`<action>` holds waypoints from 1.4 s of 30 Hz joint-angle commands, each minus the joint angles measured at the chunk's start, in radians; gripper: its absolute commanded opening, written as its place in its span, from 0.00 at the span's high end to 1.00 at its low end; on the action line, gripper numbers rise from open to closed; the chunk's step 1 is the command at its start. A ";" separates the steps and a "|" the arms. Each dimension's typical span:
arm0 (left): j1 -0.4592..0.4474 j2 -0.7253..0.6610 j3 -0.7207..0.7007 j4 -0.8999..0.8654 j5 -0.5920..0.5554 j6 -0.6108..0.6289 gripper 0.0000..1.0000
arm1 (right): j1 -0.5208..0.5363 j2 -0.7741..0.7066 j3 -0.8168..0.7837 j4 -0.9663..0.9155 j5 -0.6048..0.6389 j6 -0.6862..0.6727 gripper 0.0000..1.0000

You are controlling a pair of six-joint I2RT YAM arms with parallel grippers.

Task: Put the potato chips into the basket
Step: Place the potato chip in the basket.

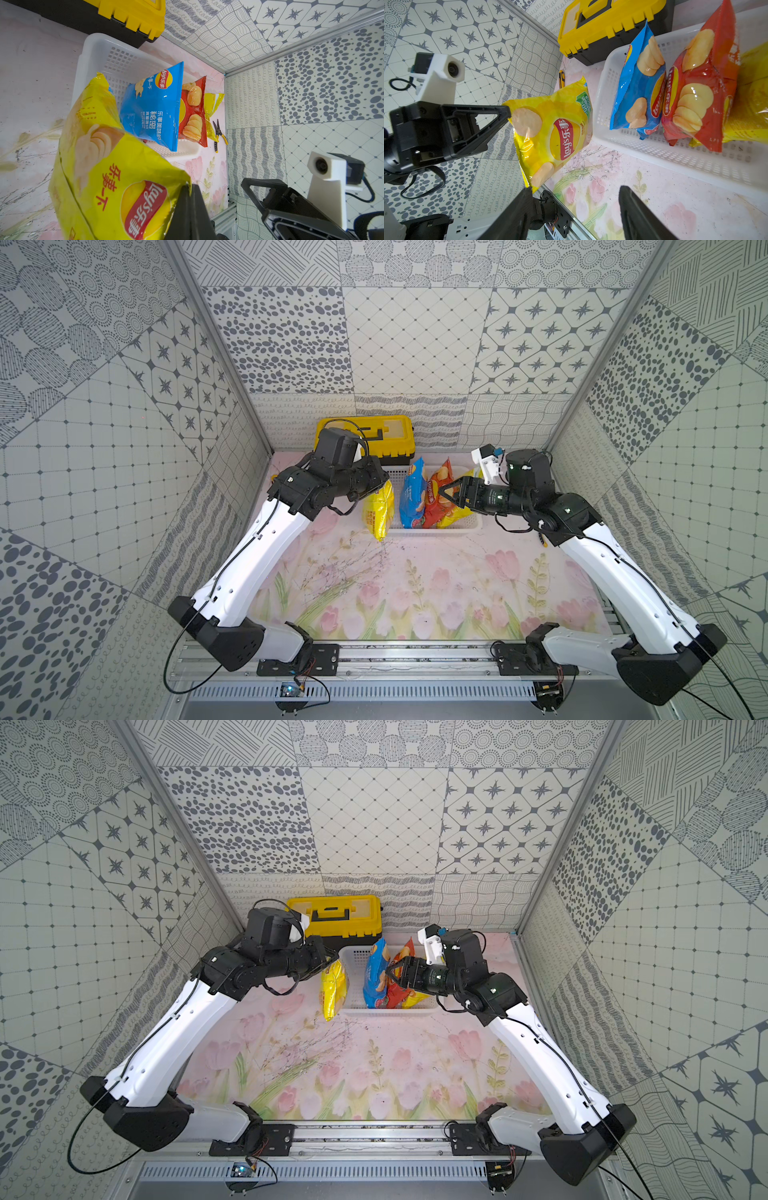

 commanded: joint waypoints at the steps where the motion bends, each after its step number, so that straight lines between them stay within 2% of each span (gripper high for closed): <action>1: 0.027 0.019 0.025 0.094 0.107 0.031 1.00 | 0.003 -0.010 0.021 0.023 -0.007 -0.013 0.30; 6: 0.058 0.061 0.069 0.082 0.144 0.032 1.00 | -0.002 0.000 0.018 0.023 -0.003 -0.012 0.30; 18: 0.065 0.225 0.207 0.083 0.189 0.031 1.00 | -0.035 0.007 0.005 0.025 -0.012 -0.015 0.30; 26: 0.076 0.353 0.250 0.034 0.163 0.030 1.00 | -0.072 0.002 -0.010 0.025 -0.028 -0.021 0.30; 34: 0.093 0.528 0.419 -0.092 0.144 0.014 1.00 | -0.086 0.009 -0.015 0.030 -0.035 -0.019 0.30; 42: 0.119 0.665 0.461 -0.077 0.129 -0.003 1.00 | -0.100 0.006 -0.008 0.032 -0.032 -0.015 0.30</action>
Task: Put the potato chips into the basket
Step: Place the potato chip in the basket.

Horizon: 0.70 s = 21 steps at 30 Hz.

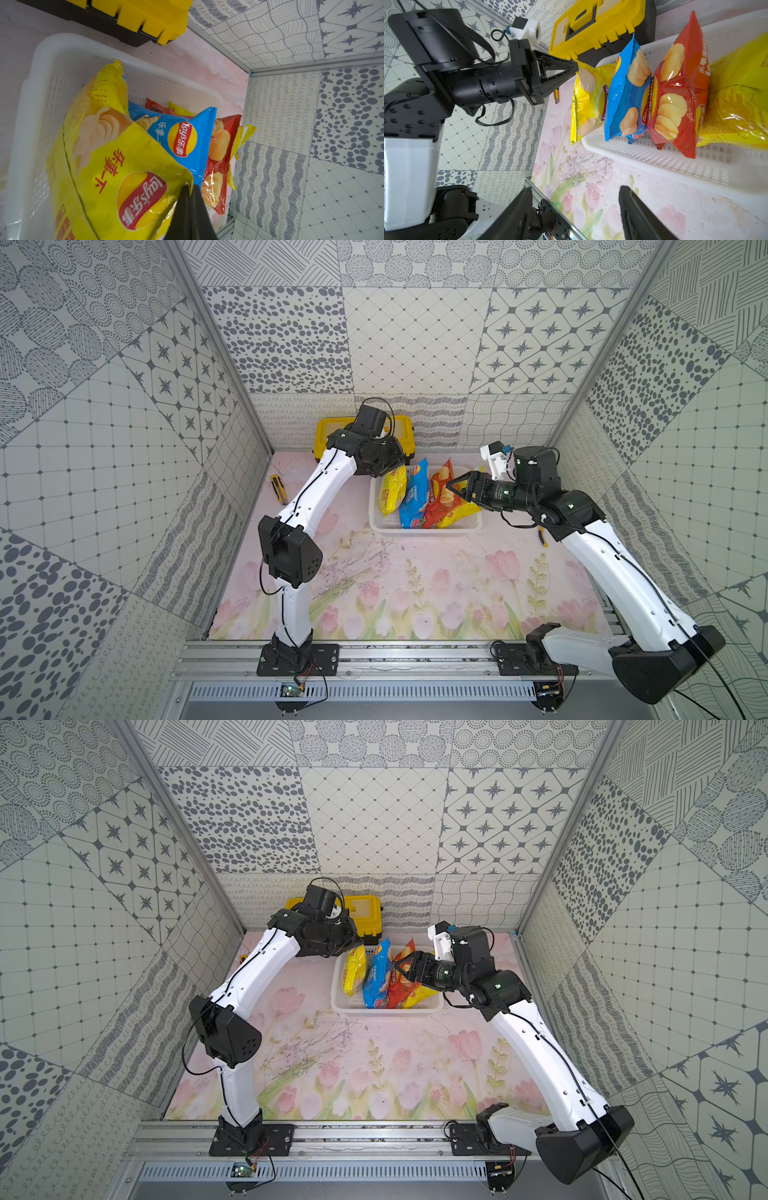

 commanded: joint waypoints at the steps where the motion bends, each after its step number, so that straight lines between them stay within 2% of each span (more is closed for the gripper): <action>1: 0.019 0.078 0.026 -0.009 -0.011 -0.005 1.00 | -0.009 -0.004 -0.004 0.031 -0.005 -0.009 0.30; 3: 0.022 0.100 0.027 0.013 -0.003 -0.016 0.97 | -0.015 -0.004 -0.005 0.031 -0.004 -0.007 0.30; 8: 0.027 0.145 0.065 0.039 0.004 -0.035 0.77 | -0.022 -0.006 -0.008 0.031 -0.003 -0.001 0.30; 12: 0.031 0.141 0.090 0.030 0.018 -0.022 0.49 | -0.037 -0.016 -0.011 0.030 0.001 -0.004 0.29; 14: 0.032 0.108 0.089 0.031 0.023 -0.012 0.28 | -0.057 -0.025 -0.016 0.030 0.005 -0.011 0.26; 15: 0.033 0.081 0.084 0.032 0.024 -0.007 0.13 | -0.079 -0.031 -0.022 0.031 0.007 -0.015 0.23; 16: 0.033 0.056 0.084 0.032 0.021 0.001 0.02 | -0.099 -0.034 -0.025 0.029 0.007 -0.017 0.20; 21: 0.033 -0.080 0.084 0.000 -0.003 0.060 0.01 | -0.204 -0.033 -0.033 0.029 0.033 -0.038 0.03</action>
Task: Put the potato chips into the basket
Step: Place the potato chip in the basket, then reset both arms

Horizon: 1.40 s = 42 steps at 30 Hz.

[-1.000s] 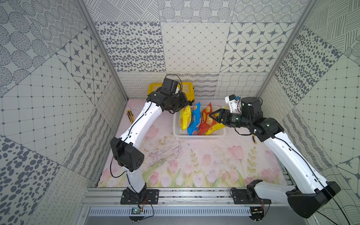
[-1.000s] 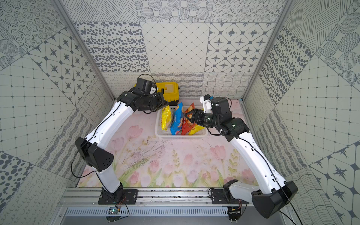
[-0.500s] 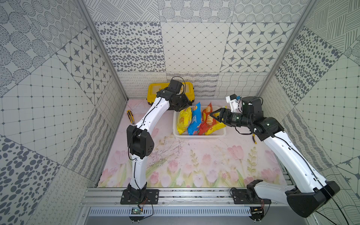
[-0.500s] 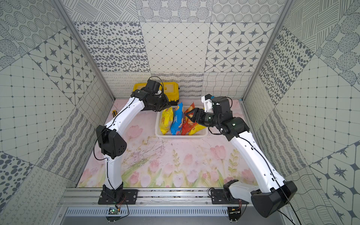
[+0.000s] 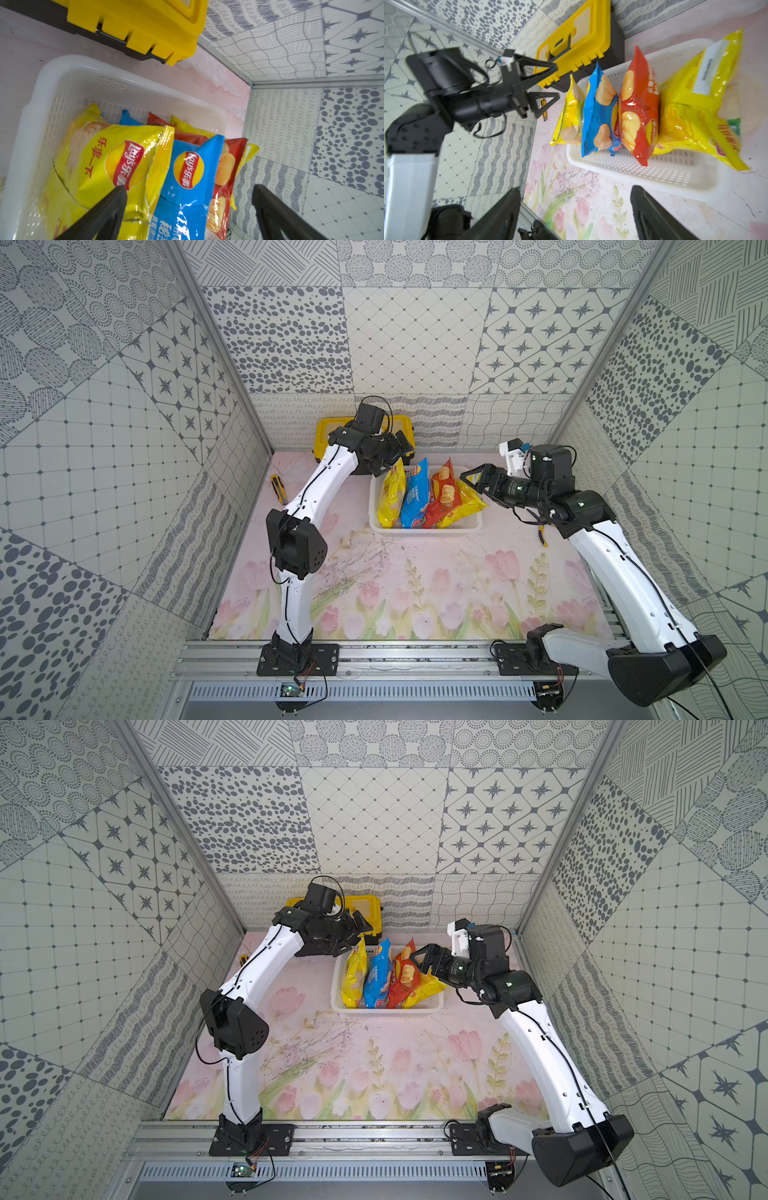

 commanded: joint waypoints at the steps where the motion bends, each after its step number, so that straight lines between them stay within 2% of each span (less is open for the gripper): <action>1: 0.006 -0.129 0.014 -0.019 -0.009 0.094 0.00 | -0.059 -0.014 -0.008 0.030 0.033 -0.031 0.03; 3: 0.007 -0.188 0.012 -0.037 -0.027 0.147 0.01 | -0.096 -0.005 -0.006 0.038 0.112 -0.038 0.03; 6: 0.006 -0.280 0.006 -0.085 -0.149 0.257 0.00 | -0.158 0.004 -0.015 0.057 0.256 0.004 0.04; 8: 0.007 -0.357 -0.052 -0.063 -0.209 0.376 0.00 | -0.179 -0.031 -0.094 0.117 0.428 0.117 0.11; 9: 0.005 -0.403 -0.099 -0.036 -0.225 0.433 0.00 | -0.202 -0.053 -0.146 0.208 0.468 0.101 0.12; 11: 0.007 -0.517 -0.278 0.077 -0.289 0.509 0.03 | -0.261 -0.097 -0.254 0.439 0.410 -0.017 0.12; 12: 0.008 -0.576 -0.382 0.138 -0.300 0.555 0.01 | -0.272 -0.108 -0.297 0.525 0.399 -0.077 0.12; 15: 0.019 -0.727 -0.628 0.324 -0.257 0.682 0.00 | -0.275 -0.087 -0.327 0.646 0.431 -0.313 0.08; 17: 0.043 -0.775 -0.766 0.396 -0.350 0.678 0.00 | -0.274 -0.045 -0.320 0.644 0.513 -0.410 0.07; 21: 0.162 -0.833 -1.092 0.579 -0.394 0.663 0.00 | -0.272 0.006 -0.415 0.751 0.612 -0.545 0.06; 25: 0.227 -0.893 -1.373 0.749 -0.503 0.686 0.00 | -0.269 0.029 -0.551 0.808 0.635 -0.563 0.06; 29: 0.252 -0.916 -1.513 0.818 -0.568 0.729 0.00 | -0.246 0.033 -0.685 0.882 0.648 -0.526 0.05; 32: 0.274 -0.906 -1.592 0.884 -0.577 0.738 0.00 | -0.225 0.043 -0.760 0.943 0.654 -0.526 0.03; 37: 0.286 -0.856 -1.734 1.170 -0.555 0.729 0.00 | -0.219 0.071 -0.862 1.101 0.639 -0.530 0.03; 41: 0.286 -0.782 -1.803 1.409 -0.519 0.720 0.00 | -0.217 0.113 -0.933 1.271 0.607 -0.559 0.03; 42: 0.287 -0.761 -1.803 1.421 -0.505 0.746 0.00 | -0.217 0.132 -0.943 1.313 0.603 -0.569 0.03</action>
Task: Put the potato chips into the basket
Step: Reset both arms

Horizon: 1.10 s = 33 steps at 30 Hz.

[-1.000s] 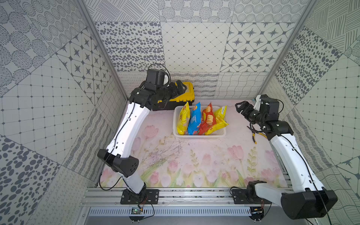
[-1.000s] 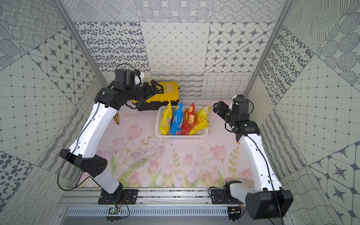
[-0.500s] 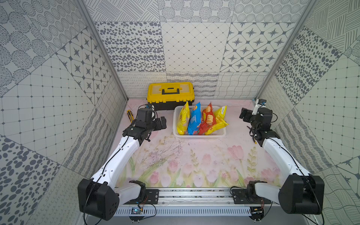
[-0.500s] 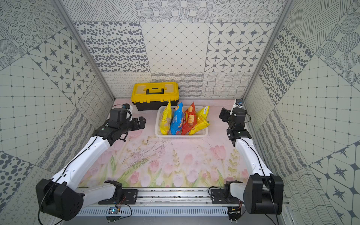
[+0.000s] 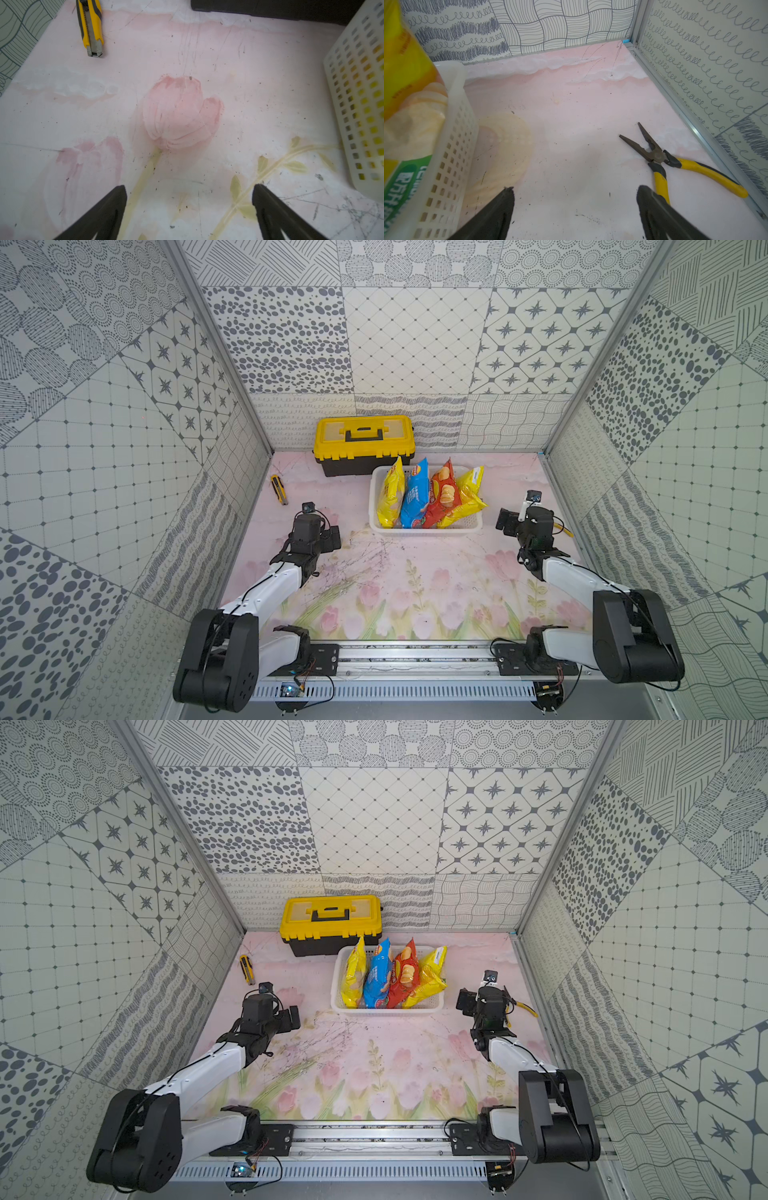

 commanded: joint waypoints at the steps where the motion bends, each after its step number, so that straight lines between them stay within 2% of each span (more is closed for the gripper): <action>1: 0.006 0.083 -0.051 0.453 0.006 0.069 0.00 | 0.003 0.054 -0.041 0.256 -0.029 -0.051 0.03; 3: 0.006 0.122 -0.076 0.554 0.009 0.109 0.00 | 0.003 0.095 -0.067 0.342 -0.043 -0.065 0.03; 11: 0.011 0.249 -0.134 0.739 0.048 0.122 0.00 | 0.005 0.249 -0.103 0.557 -0.057 -0.073 0.03; 13: 0.011 0.271 -0.129 0.746 0.058 0.125 0.00 | 0.005 0.236 -0.069 0.468 -0.053 -0.072 0.03; 17: 0.010 0.354 -0.127 0.827 0.043 0.134 0.01 | 0.006 0.240 -0.066 0.470 -0.057 -0.077 0.03; 19: 0.010 0.345 -0.090 0.728 0.033 0.116 0.00 | 0.006 0.241 -0.066 0.471 -0.056 -0.077 0.03; 33: 0.029 0.346 -0.084 0.729 0.061 0.105 0.00 | 0.006 0.241 -0.067 0.471 -0.057 -0.077 0.03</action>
